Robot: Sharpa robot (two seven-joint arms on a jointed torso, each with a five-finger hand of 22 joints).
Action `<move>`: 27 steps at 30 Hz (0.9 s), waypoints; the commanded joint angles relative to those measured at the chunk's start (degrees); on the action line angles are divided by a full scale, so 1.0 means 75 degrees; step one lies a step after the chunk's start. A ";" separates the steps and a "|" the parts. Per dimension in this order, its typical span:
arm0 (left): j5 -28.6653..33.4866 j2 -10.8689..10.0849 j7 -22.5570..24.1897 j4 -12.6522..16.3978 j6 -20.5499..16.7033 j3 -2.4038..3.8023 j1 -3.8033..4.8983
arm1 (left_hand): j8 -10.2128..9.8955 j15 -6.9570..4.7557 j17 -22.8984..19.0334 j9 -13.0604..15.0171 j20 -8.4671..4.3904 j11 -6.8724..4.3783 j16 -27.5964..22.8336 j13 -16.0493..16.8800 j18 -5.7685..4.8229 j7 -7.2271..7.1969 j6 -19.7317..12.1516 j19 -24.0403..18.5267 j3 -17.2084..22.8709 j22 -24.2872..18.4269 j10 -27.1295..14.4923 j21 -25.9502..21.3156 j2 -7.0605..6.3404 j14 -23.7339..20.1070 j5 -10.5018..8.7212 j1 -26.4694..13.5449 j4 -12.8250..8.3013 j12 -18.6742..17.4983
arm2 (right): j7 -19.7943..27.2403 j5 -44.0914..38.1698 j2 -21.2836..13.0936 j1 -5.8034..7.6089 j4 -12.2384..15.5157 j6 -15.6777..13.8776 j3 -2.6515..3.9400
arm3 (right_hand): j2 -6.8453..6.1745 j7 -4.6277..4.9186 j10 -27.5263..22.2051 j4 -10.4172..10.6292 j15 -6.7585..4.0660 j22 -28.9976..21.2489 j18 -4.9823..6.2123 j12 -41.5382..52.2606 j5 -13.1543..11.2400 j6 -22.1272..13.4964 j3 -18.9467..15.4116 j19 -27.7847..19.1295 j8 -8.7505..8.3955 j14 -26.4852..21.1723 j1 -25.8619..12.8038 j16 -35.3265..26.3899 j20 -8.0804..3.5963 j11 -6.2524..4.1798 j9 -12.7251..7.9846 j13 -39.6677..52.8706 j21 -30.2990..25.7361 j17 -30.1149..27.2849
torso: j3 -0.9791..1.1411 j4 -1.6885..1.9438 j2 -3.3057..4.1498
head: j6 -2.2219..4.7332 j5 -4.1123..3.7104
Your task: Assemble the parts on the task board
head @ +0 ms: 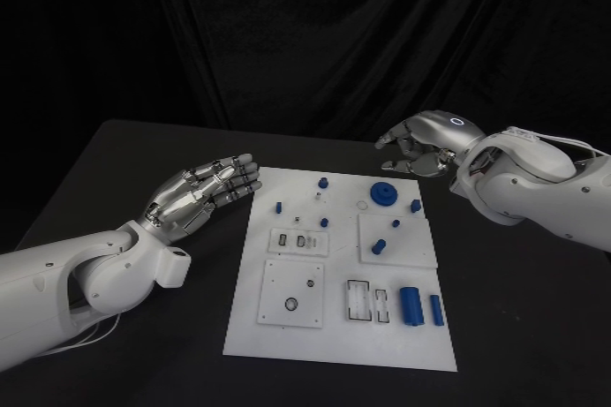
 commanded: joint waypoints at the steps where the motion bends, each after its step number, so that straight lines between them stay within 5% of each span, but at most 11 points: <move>1: 0.0095 0.0008 0.1079 0.0024 0.0019 0.0005 0.0010 | 0.0027 0.0061 0.0012 0.0013 -0.0012 0.0037 0.0053 0.0011 -0.0118 0.0024 0.0050 0.0037 0.0060 -0.0007 0.0020 0.0040 0.0021 0.0008 0.0003 -0.0079 -0.0002 0.0035 | -0.0459 0.0451 -0.0194 -0.0082 0.0096 0.0437 -0.0011 | -0.0014 0.0018 0.1611 0.0254 0.0032 0.0224 -0.0134 0.1579 -0.0007 0.0229 -0.0167 0.0161 0.0073 0.0524 -0.0401 0.0992 0.0013 0.0008 0.0039 0.2392 0.0136 0.1971 | 0.0000 -0.0028 -0.0006 | -0.0110 0.0006; 3: 0.0101 0.0011 0.1076 0.0024 0.0022 0.0005 0.0010 | 0.0027 0.0061 0.0012 0.0013 -0.0012 0.0037 0.0053 0.0011 -0.0118 0.0024 0.0050 0.0037 0.0060 -0.0007 0.0020 0.0040 0.0021 0.0008 0.0003 -0.0079 -0.0002 0.0035 | -0.0573 0.0482 -0.0283 -0.0177 0.0091 0.0509 -0.0016 | -0.0024 0.0025 0.2721 0.0385 0.0058 0.0462 -0.0183 0.2082 -0.0021 0.0299 -0.0280 0.0303 0.0062 0.0815 -0.0618 0.1576 0.0043 0.0030 0.0048 0.3572 0.0296 0.3232 | -0.0002 -0.0024 -0.0006 | -0.0118 -0.0007; 7: 0.0108 0.0012 0.1076 0.0018 0.0032 0.0005 0.0010 | 0.0030 0.0063 0.0013 0.0014 -0.0012 0.0039 0.0064 0.0011 -0.0120 0.0027 0.0056 0.0033 0.0094 -0.0009 0.0025 0.0038 0.0017 0.0011 0.0013 -0.0090 -0.0004 0.0041 | -0.0777 0.0357 -0.0330 -0.0385 -0.0017 0.0462 -0.0022 | -0.0082 0.0066 0.2955 0.0450 0.0109 0.1034 -0.0327 0.2157 -0.0002 0.0288 -0.0375 0.0675 -0.0018 0.1202 -0.0902 0.2125 0.0099 0.0094 0.0020 0.3798 0.0716 0.4614 | -0.0001 -0.0015 -0.0006 | -0.0183 -0.0060; 16: 0.0112 0.0027 0.1075 -0.0016 0.0065 0.0005 0.0010 | 0.0030 0.0063 0.0013 0.0014 -0.0012 0.0039 0.0064 0.0011 -0.0120 0.0027 0.0056 0.0033 0.0094 -0.0009 0.0025 0.0038 0.0017 0.0011 0.0013 -0.0090 -0.0004 0.0041 | -0.1007 -0.0156 -0.0227 -0.0705 -0.0263 0.0272 -0.0026 | -0.0291 0.0115 0.2955 0.0480 0.0160 0.2012 -0.0599 0.2157 0.0001 0.0050 -0.0321 0.1378 -0.0103 0.1236 -0.1179 0.2164 0.0126 0.0137 -0.0225 0.3798 0.1456 0.4726 | -0.0003 -0.0006 0.0004 | -0.0237 -0.0086; 27: 0.0112 0.0031 0.1073 -0.0031 0.0082 0.0006 0.0009 | 0.0029 0.0065 0.0012 0.0013 -0.0012 0.0041 0.0065 0.0010 -0.0122 0.0029 0.0054 0.0032 0.0115 -0.0009 0.0024 0.0037 0.0017 0.0009 0.0017 -0.0097 -0.0003 0.0042 | -0.1080 -0.0327 -0.0113 -0.0777 -0.0430 0.0108 -0.0026 | -0.0339 0.0051 0.2955 0.0465 0.0096 0.2025 -0.0596 0.2157 0.0029 -0.0327 -0.0264 0.1374 -0.0145 0.1236 -0.1200 0.2164 0.0093 0.0040 -0.0411 0.3798 0.1463 0.4726 | -0.0004 -0.0008 0.0003 | -0.0256 -0.0114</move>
